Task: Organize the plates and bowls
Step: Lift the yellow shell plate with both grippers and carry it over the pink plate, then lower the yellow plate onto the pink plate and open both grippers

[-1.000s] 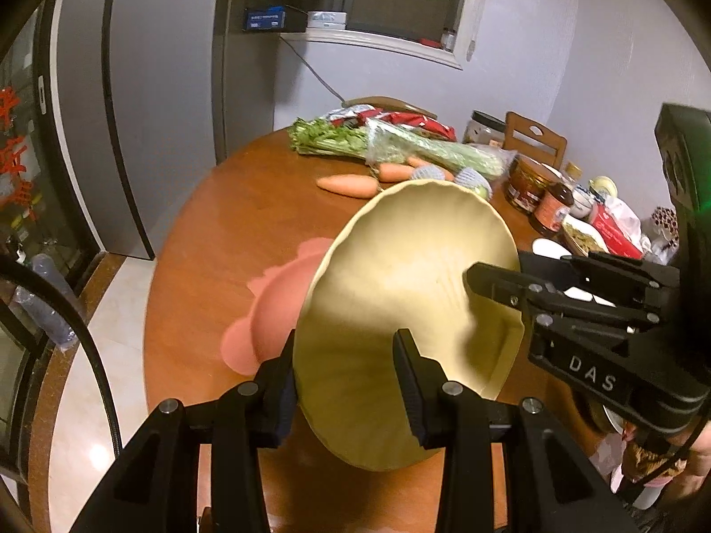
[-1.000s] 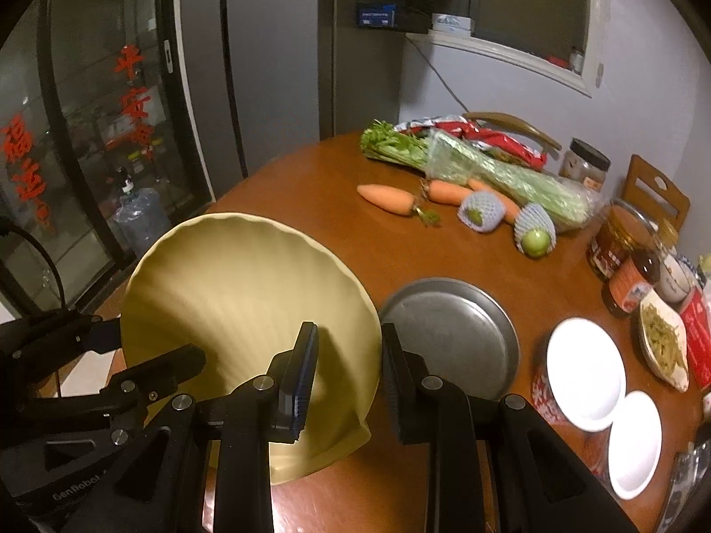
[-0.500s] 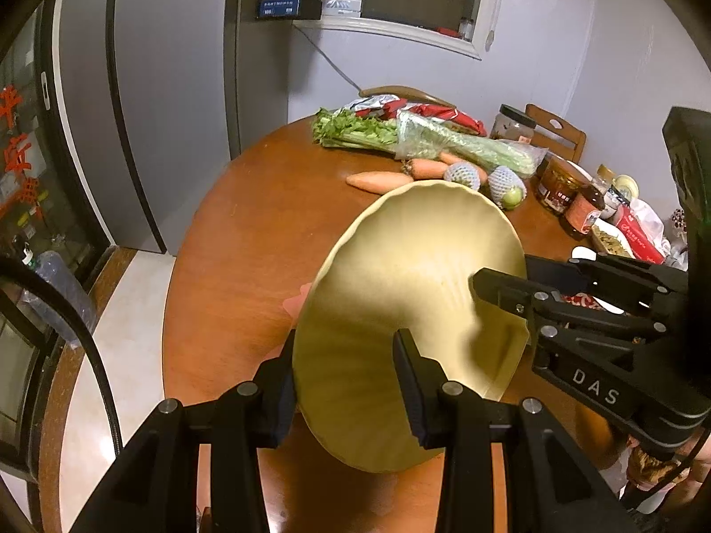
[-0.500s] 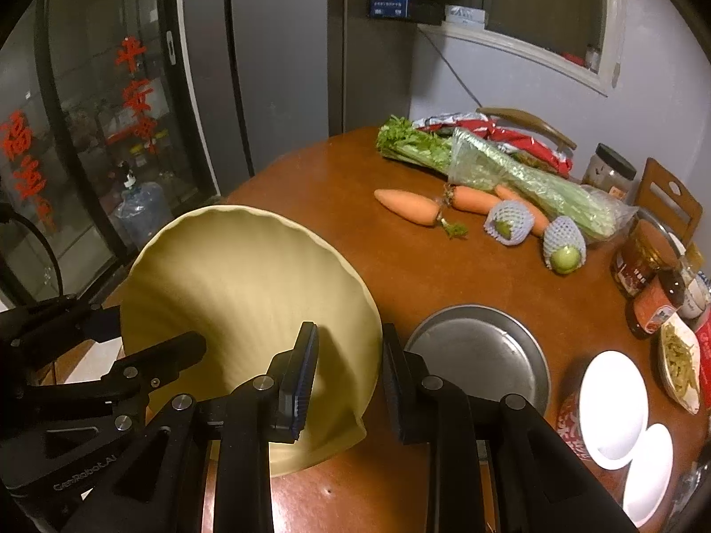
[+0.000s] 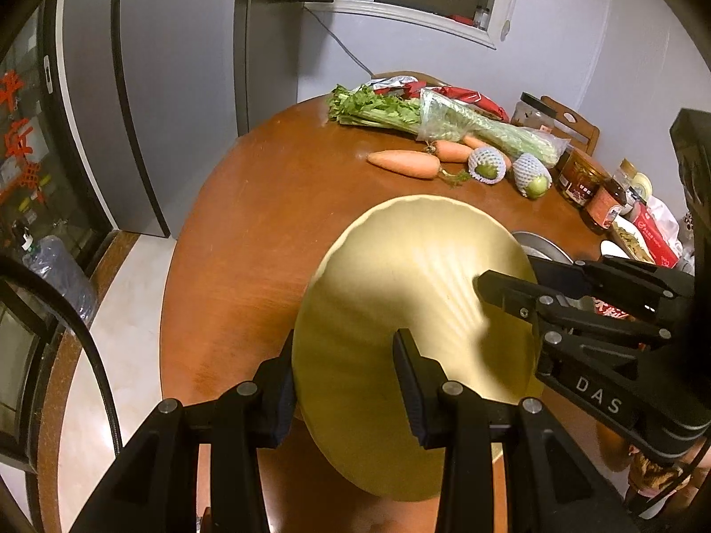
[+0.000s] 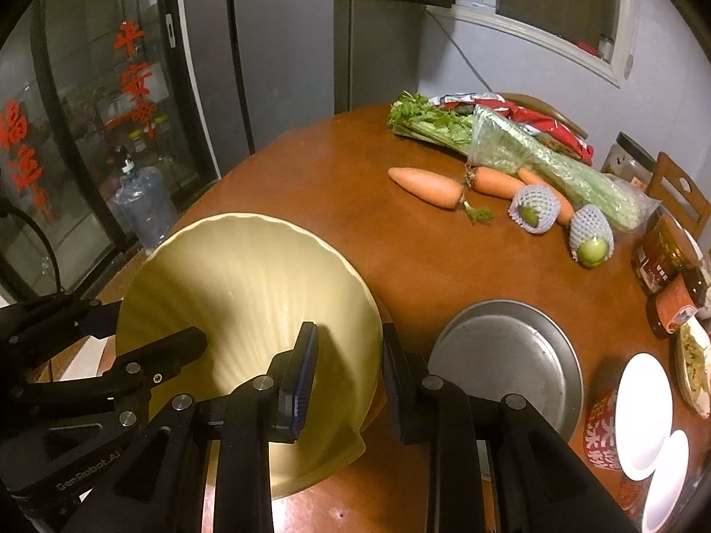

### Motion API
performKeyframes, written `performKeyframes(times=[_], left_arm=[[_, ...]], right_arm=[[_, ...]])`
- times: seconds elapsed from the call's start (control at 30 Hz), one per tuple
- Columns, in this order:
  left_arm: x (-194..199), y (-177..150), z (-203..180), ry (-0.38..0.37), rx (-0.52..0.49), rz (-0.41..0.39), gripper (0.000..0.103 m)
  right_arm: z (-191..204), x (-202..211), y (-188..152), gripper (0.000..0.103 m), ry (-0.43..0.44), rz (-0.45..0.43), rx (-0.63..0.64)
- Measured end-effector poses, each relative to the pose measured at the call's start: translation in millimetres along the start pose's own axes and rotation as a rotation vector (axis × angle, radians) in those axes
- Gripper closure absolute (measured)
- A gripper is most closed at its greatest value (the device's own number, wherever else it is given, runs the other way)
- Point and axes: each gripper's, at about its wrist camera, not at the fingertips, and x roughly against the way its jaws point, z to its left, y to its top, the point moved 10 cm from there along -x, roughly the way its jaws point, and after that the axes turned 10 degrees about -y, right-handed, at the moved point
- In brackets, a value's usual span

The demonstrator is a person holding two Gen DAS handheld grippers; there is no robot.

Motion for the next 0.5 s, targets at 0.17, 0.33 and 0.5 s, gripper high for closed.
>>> performKeyframes(times=[0.17, 0.33, 0.5], left_arm=[[-8, -1, 4, 0.004, 0.0, 0.003, 0.063], [-16, 0, 9, 0.009, 0.004, 0.014, 0.063], [-19, 2, 9, 0.016, -0.008, 0.009, 0.063]], right_arm=[[2, -11, -3, 0.074, 0.009, 0.007, -0.002], [4, -21, -6, 0.074, 0.017, 0.023, -0.011], [6, -27, -7, 0.074, 0.022, 0.03, -0.014]])
